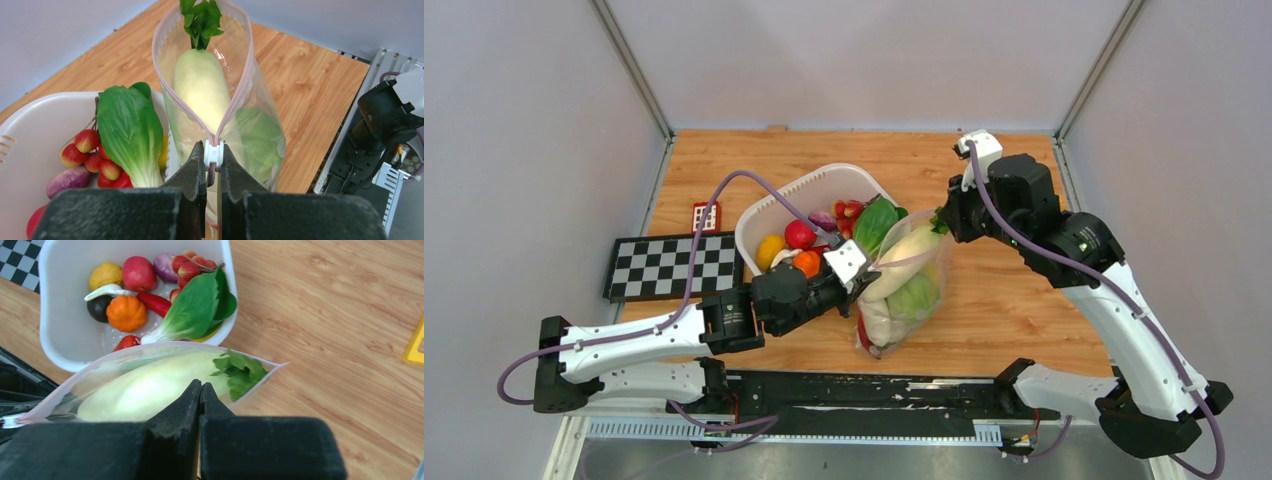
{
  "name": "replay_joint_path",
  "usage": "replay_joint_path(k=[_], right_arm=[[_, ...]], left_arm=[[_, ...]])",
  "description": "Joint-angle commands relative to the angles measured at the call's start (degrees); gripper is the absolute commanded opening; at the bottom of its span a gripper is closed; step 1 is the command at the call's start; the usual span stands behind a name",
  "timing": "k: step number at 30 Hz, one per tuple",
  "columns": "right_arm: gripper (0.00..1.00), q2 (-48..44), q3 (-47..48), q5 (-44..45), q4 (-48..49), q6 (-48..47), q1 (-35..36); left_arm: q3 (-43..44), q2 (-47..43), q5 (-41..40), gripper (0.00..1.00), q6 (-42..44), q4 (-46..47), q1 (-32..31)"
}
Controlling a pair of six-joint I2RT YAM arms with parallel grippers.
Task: Place the food in the zip-top bag and seal the zipper
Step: Adjust the fake vegetable in the zipper food storage bag.
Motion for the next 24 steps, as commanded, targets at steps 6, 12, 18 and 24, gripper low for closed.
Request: replay_joint_path(k=[6, 12, 18, 24], right_arm=[[0.0, 0.4, -3.9, -2.3, 1.2, -2.7, -4.9], [0.03, 3.7, -5.8, -7.6, 4.1, -5.6, -5.8], [0.13, 6.1, -6.2, -9.7, 2.8, -10.1, -5.7], [0.15, 9.8, -9.1, 3.5, -1.0, -8.3, -5.7]], left_arm=[[3.7, -0.7, 2.6, 0.0, 1.9, 1.0, 0.3], [4.9, 0.6, 3.7, 0.0, 2.3, -0.9, 0.3], [5.9, 1.9, 4.2, 0.0, 2.3, -1.3, 0.3], [6.1, 1.5, 3.7, 0.0, 3.8, -1.1, 0.3]])
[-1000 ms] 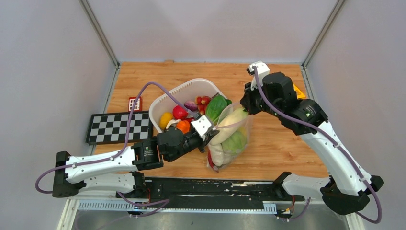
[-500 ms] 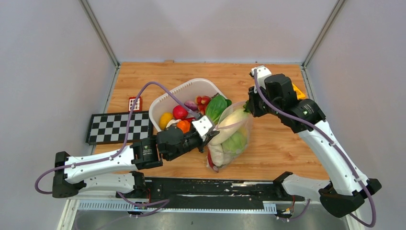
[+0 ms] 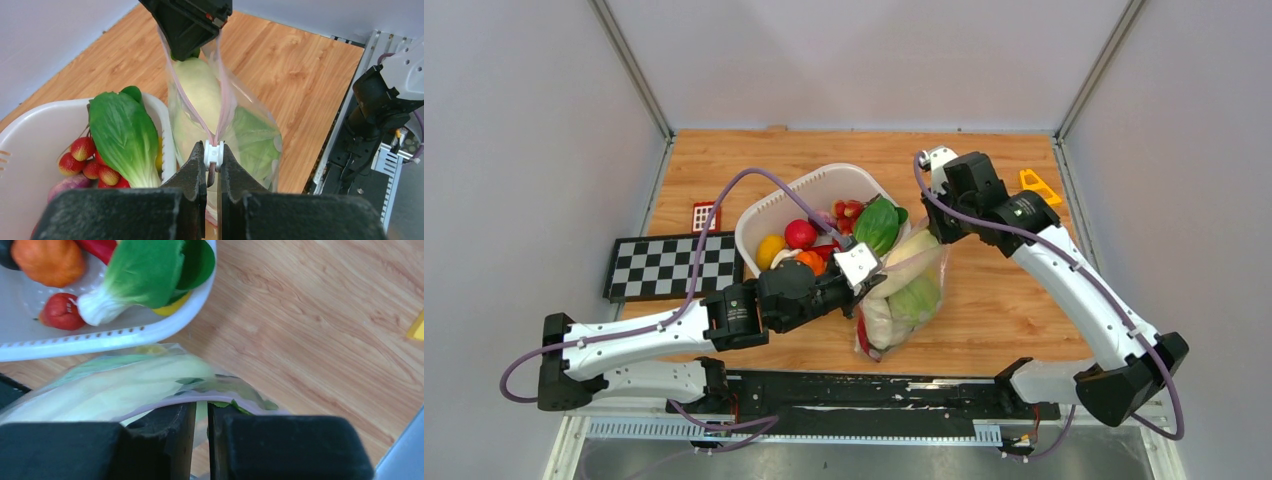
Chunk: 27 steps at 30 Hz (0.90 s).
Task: Place the food in the zip-top bag and seal the zipper
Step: Adjust the fake vegetable in the zipper food storage bag.
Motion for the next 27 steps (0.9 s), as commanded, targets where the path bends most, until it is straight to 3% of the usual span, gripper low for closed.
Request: replay_joint_path(k=[1, 9, 15, 20, 27], right_arm=[[0.16, 1.1, -3.5, 6.4, -0.9, -0.4, -0.2], [0.29, -4.6, -1.6, -9.6, 0.9, -1.0, -0.2], [0.39, -12.3, 3.2, -4.1, 3.6, 1.9, -0.3], [0.36, -15.2, 1.1, 3.3, 5.6, 4.4, -0.6], [0.4, -12.1, -5.3, 1.0, 8.5, 6.5, -1.6]], left_arm=[[2.6, -1.0, 0.0, 0.0, 1.5, 2.0, 0.2], [1.7, -2.6, -1.6, 0.0, 1.7, 2.1, 0.2], [1.1, -3.4, -1.9, 0.0, 1.6, 2.4, 0.2], [1.0, -4.0, -1.3, 0.0, 1.6, 2.3, 0.2], [1.0, -4.0, -0.6, 0.0, 1.6, 1.9, 0.2]])
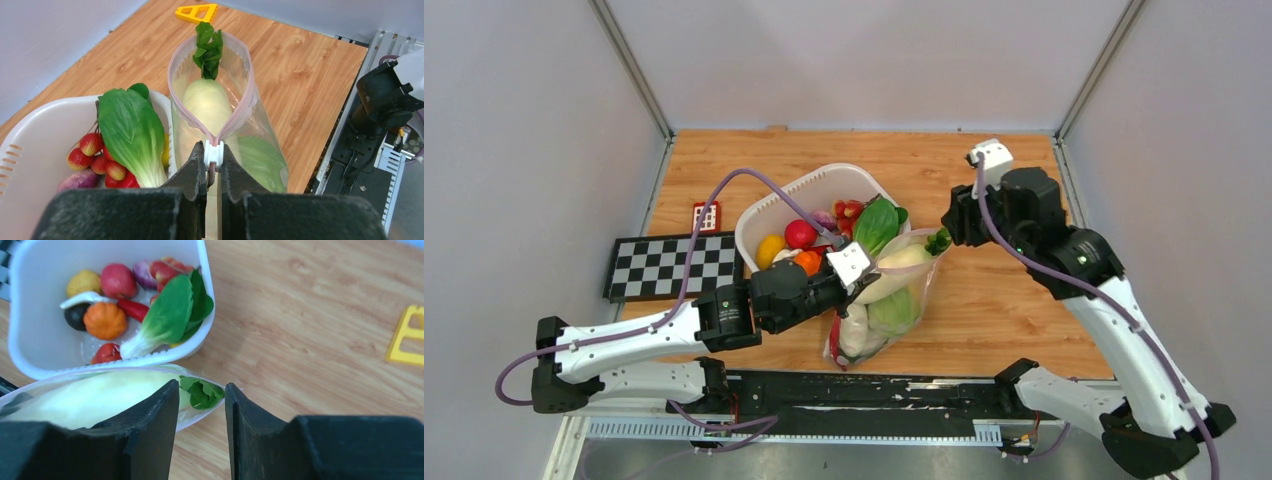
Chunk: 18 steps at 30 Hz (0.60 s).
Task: Place the food in the zip-top bag and seal the zipper
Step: Adjust the fake vegetable in the zipper food storage bag.
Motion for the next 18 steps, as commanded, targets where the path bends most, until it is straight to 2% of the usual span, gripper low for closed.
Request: replay_joint_path(k=[1, 5, 8, 18], right_arm=[[0.4, 4.1, -3.3, -1.3, 2.1, 2.7, -0.6], [0.49, 2.7, -5.3, -4.4, 3.0, 4.1, -0.6], [0.5, 1.8, -6.5, -4.8, 2.9, 4.5, -0.8], [0.34, 3.6, -7.3, -6.3, 2.8, 2.7, -0.9]], left_arm=[[1.1, -2.0, 0.2, 0.0, 1.1, 3.7, 0.0], [0.8, -2.4, -0.2, 0.0, 1.1, 3.4, 0.0], [0.6, -2.5, -0.3, 0.0, 1.1, 3.4, 0.0], [1.0, -2.1, 0.2, 0.0, 1.4, 3.7, 0.0]])
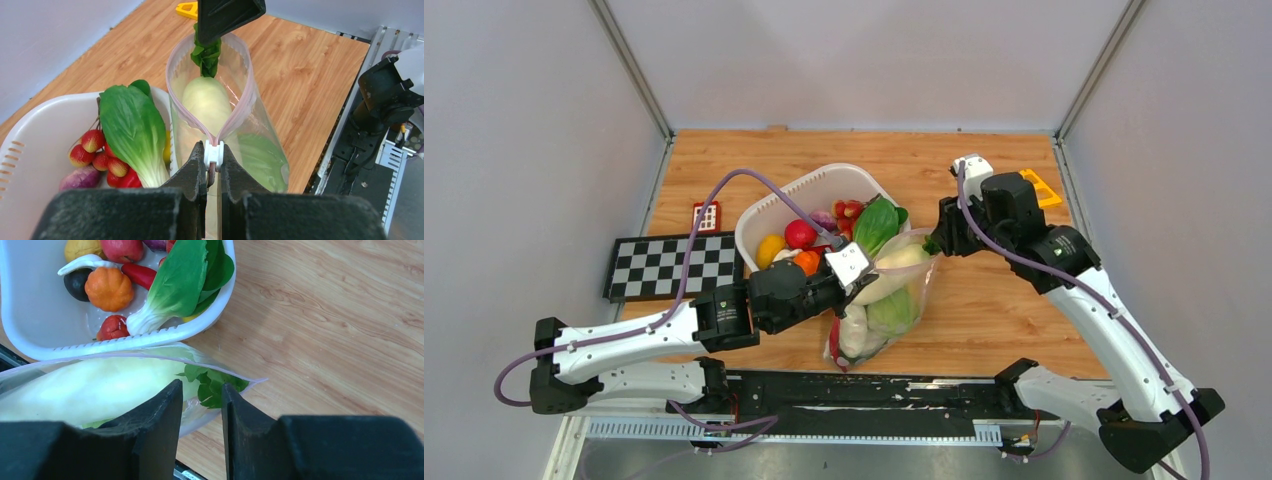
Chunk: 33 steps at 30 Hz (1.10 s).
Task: Place the food in the zip-top bag and seal the zipper
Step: Adjust the fake vegetable in the zipper food storage bag.
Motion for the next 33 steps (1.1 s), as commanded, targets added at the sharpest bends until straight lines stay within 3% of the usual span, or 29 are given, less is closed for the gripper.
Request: replay_joint_path(k=[1, 5, 11, 15, 22, 26, 30, 33], right_arm=[[0.34, 1.4, -0.2, -1.6, 2.7, -0.8, -0.3], [0.31, 2.4, -0.2, -2.2, 3.5, -2.4, -0.3], [0.1, 3.5, -1.0, -4.2, 4.4, -3.8, -0.4], [0.07, 3.8, -1.7, -4.4, 4.8, -4.2, -0.5], [0.07, 7.2, -2.7, 0.6, 2.9, -3.7, -1.6], [0.11, 8.4, -1.3, -6.6, 1.4, -5.0, -1.9], [0.21, 2.8, 0.0, -17.0, 5.8, -3.8, -1.9], [0.28, -0.3, 2.3, -15.8, 6.3, -3.0, -2.0]], left_arm=[[1.1, -1.4, 0.3, 0.0, 1.3, 4.9, -0.1], [1.0, -1.3, 0.4, 0.0, 1.2, 4.7, 0.0], [0.8, -1.3, 0.2, 0.0, 1.3, 4.7, 0.0], [0.8, -1.2, 0.1, 0.0, 1.4, 4.8, 0.0], [1.0, -1.4, 0.5, 0.0, 1.8, 4.6, 0.0], [0.8, -1.7, 0.4, 0.0, 1.8, 4.6, 0.0], [1.0, -1.2, 0.4, 0.0, 2.0, 4.6, 0.0], [1.1, -1.1, 0.4, 0.0, 2.2, 4.7, 0.0]])
